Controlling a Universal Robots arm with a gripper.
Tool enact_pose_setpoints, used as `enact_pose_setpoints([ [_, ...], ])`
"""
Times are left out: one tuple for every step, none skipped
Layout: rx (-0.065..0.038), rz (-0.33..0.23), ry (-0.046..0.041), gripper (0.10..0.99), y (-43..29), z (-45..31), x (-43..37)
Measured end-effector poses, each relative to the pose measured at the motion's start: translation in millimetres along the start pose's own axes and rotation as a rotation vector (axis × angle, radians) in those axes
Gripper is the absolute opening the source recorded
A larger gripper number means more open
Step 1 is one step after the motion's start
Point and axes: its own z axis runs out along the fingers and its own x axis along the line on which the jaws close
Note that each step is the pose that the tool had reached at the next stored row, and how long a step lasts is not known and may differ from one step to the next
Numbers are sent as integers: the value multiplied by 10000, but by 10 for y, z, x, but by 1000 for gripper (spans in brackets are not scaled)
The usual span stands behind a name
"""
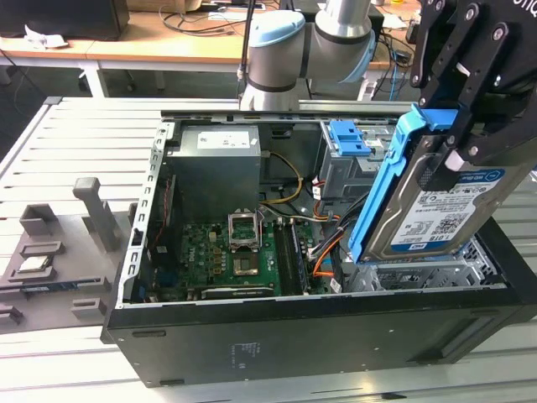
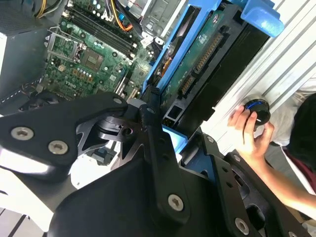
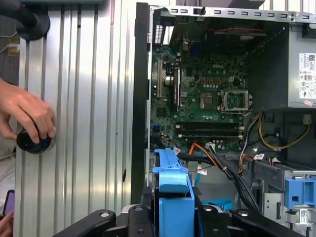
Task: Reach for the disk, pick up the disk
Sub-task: 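Pick up the disk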
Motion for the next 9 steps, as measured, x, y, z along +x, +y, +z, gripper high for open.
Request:
enact_pose_setpoints([
  [0, 0, 0, 369, -11, -1, 0],
  [0, 1, 1, 369, -29, -1, 1],
  [1, 1, 0, 369, -42, -2, 1],
  [0, 1, 0, 369, -57, -2, 2],
  [0, 1, 1, 369, -79, -3, 2],
  [0, 0, 0, 369, -101, -4, 3],
  [0, 0, 0, 369, -111, -4, 3],
  [0, 0, 0, 369, -131, -5, 3],
  [0, 0, 0, 369, -147, -6, 4],
])
